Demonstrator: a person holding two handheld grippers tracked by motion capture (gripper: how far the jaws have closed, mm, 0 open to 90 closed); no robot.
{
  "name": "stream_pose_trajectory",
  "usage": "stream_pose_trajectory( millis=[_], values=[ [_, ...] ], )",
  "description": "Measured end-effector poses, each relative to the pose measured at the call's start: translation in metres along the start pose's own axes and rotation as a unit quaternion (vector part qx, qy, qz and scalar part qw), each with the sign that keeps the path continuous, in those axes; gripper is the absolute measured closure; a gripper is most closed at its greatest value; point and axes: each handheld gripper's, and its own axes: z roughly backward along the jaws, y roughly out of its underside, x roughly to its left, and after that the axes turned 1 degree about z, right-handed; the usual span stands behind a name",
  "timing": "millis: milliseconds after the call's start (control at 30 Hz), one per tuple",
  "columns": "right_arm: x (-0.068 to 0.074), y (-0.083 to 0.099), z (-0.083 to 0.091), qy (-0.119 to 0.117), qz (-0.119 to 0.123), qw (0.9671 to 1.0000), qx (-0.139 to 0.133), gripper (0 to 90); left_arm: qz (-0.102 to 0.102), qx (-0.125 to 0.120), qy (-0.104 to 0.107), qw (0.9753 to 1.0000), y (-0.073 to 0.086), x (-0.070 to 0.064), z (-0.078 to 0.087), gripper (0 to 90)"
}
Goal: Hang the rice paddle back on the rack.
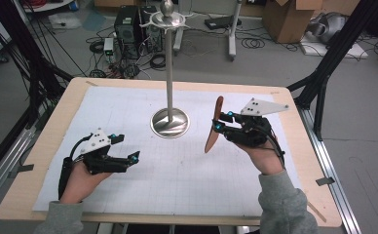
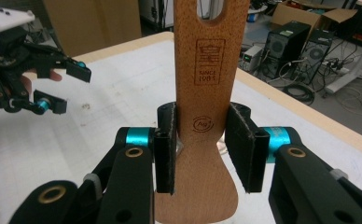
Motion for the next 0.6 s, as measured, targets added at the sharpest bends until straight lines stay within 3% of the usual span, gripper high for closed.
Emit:
stream_pose_trajectory(
  millis=[433,600],
  values=[
    [-0.011,-0.022,-0.002,-0.021,-0.016,0.9994,-0.021,64.8,0.006,-0.01,0.005,0.9999,0.0,0.001,0.004,15.5],
    [-0.014,-0.031,-0.004,-0.023,-0.011,0.9995,-0.021,64.8,0.01,-0.019,0.001,0.9998,0.001,0.004,0.007,15.5]
  ],
)
